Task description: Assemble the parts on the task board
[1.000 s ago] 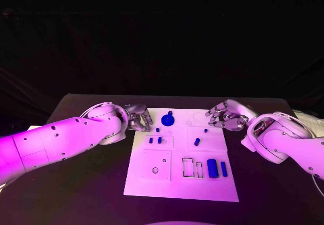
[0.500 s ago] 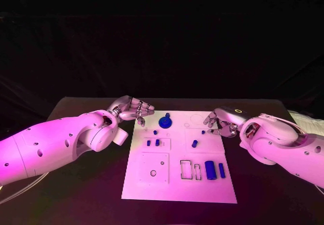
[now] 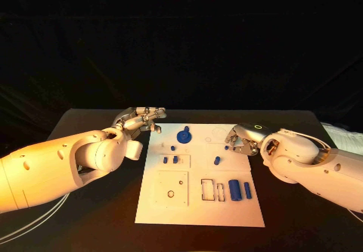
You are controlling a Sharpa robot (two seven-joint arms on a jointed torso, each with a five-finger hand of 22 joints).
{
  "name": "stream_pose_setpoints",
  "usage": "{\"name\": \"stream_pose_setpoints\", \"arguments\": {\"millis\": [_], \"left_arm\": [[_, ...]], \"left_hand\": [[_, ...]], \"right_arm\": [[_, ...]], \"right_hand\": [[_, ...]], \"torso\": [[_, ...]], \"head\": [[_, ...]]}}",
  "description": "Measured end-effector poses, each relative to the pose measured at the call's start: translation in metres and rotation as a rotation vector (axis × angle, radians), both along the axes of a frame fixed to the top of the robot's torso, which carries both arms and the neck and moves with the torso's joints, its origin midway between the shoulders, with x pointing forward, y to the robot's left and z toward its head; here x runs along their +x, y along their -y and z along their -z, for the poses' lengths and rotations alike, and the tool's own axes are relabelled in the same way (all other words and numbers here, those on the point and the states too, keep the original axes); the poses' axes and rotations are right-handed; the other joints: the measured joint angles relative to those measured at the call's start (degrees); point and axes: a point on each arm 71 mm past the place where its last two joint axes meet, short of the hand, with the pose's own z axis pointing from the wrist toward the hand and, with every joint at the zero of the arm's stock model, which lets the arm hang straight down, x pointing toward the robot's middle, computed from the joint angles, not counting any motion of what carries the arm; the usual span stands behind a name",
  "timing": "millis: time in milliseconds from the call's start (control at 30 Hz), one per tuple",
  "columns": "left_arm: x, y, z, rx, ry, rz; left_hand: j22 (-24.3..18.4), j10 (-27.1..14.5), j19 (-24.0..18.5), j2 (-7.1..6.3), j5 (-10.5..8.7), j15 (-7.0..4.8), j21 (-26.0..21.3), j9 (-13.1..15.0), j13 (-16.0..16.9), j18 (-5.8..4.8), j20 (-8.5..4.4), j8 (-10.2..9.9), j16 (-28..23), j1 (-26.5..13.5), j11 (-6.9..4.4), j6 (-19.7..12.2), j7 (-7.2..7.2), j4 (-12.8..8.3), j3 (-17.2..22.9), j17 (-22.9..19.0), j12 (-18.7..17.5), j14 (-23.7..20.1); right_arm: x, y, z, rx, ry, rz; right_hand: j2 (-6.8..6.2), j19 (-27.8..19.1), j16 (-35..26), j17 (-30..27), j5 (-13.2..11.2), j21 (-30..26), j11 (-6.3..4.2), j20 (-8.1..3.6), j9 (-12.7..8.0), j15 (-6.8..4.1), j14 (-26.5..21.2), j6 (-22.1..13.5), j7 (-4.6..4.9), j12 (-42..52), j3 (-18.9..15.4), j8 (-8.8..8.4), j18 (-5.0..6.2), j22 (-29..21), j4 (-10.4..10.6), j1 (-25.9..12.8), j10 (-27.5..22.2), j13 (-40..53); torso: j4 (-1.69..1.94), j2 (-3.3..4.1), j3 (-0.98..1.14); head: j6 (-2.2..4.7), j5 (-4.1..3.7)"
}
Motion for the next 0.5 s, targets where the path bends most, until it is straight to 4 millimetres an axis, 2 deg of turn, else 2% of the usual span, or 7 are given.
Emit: {"name": "stream_pose_setpoints", "arguments": {"millis": [400, 500], "left_arm": [[-0.0025, -0.0029, -0.0003, -0.042, -0.019, -0.02], [-0.0027, -0.0032, -0.0003, -0.045, -0.021, -0.022]], "left_hand": [[-0.23, 0.21, 0.22, 0.52, 0.0, 0.0, -0.32, -0.01, -0.01, -0.02, -0.21, 0.22, 0.0, 0.52, -0.22, 0.2, -0.21, -0.4, -0.07, -0.27, 0.46, 0.0], [-0.23, 0.21, 0.22, 0.52, 0.0, 0.01, -0.32, -0.01, -0.01, -0.01, -0.21, 0.22, 0.0, 0.52, -0.22, 0.2, -0.21, -0.39, -0.08, -0.27, 0.46, 0.0]], "right_arm": [[0.0007, -0.0096, 0.0075, -0.013, -0.019, -0.016], [0.0014, -0.0108, 0.0076, -0.014, -0.018, -0.017]], "right_hand": [[0.03, 0.2, 0.23, 0.09, -0.24, 0.22, -0.32, -0.2, 0.07, 0.0, 0.0, 1.26, -0.23, -0.19, 1.9, 0.0, 0.0, -0.01, -0.55, -0.03, 1.51, -1.48], [0.39, 0.2, 0.23, 0.09, -0.37, 0.21, -0.22, -0.2, 0.16, -0.01, 0.0, 1.52, -0.36, -0.17, 2.47, 0.0, 0.0, -0.01, -0.76, -0.39, 2.01, -1.78]], "torso": [[-0.03, 0.01, 0.05], [-0.05, -0.01, 0.05]], "head": [[-0.36, 0.11], [-0.46, 0.14]]}}
